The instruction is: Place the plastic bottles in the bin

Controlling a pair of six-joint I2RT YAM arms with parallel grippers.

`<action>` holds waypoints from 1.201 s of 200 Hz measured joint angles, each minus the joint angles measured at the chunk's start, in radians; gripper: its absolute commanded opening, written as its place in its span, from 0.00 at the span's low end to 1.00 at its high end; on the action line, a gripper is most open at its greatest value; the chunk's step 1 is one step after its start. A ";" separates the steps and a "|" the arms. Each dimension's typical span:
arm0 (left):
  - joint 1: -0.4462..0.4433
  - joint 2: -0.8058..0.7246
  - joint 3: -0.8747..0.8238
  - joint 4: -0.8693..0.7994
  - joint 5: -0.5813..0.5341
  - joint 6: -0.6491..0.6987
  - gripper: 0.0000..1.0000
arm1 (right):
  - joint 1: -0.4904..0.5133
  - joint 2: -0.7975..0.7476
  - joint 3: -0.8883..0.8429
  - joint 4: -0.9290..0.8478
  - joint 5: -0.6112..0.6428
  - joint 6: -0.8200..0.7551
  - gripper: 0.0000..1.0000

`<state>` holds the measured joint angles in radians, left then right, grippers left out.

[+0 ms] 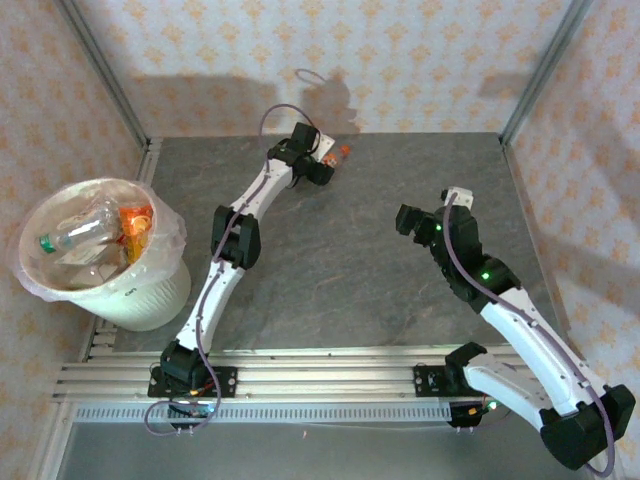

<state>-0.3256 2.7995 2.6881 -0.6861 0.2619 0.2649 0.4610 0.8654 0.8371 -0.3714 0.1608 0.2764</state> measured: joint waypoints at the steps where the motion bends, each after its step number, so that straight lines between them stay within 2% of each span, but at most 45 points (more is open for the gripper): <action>1: 0.000 -0.002 -0.004 0.000 0.000 0.002 0.56 | 0.000 0.000 0.000 0.000 0.000 0.000 0.99; 28: -0.002 -0.160 -0.257 0.039 0.000 -0.043 0.49 | 0.000 -0.016 -0.002 0.002 0.000 0.000 0.99; 48: -0.011 -0.360 -0.531 0.093 -0.038 -0.087 0.48 | 0.000 -0.016 -0.007 0.008 -0.001 0.000 0.99; 65: -0.034 -0.538 -0.679 0.108 -0.100 -0.119 0.47 | 0.000 -0.016 -0.011 0.018 -0.004 0.000 0.99; 89: -0.081 -0.804 -0.781 0.100 -0.195 -0.169 0.46 | 0.000 -0.015 -0.015 0.043 -0.011 0.001 0.99; 124: -0.110 -1.198 -0.809 0.008 -0.339 -0.230 0.47 | 0.000 0.007 -0.018 0.092 -0.031 -0.001 0.99; 147: -0.098 -1.418 -0.799 -0.126 -0.508 -0.268 0.48 | 0.000 0.039 -0.018 0.124 -0.053 -0.001 0.99; 172: -0.095 -1.550 -0.783 -0.306 -0.743 -0.322 0.48 | 0.000 0.070 -0.018 0.152 -0.077 -0.001 0.99; 214: -0.064 -1.611 -0.783 -0.577 -1.164 -0.474 0.45 | 0.000 0.111 -0.008 0.185 -0.126 -0.001 0.99; 240: -0.012 -1.604 -0.793 -0.701 -1.317 -0.629 0.41 | 0.000 0.150 0.037 0.182 -0.158 -0.002 0.99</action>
<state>-0.3374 1.1957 1.8946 -1.3872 -1.0550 -0.3637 0.4610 1.0153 0.8738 -0.1894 0.0025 0.2749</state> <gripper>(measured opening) 0.629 0.992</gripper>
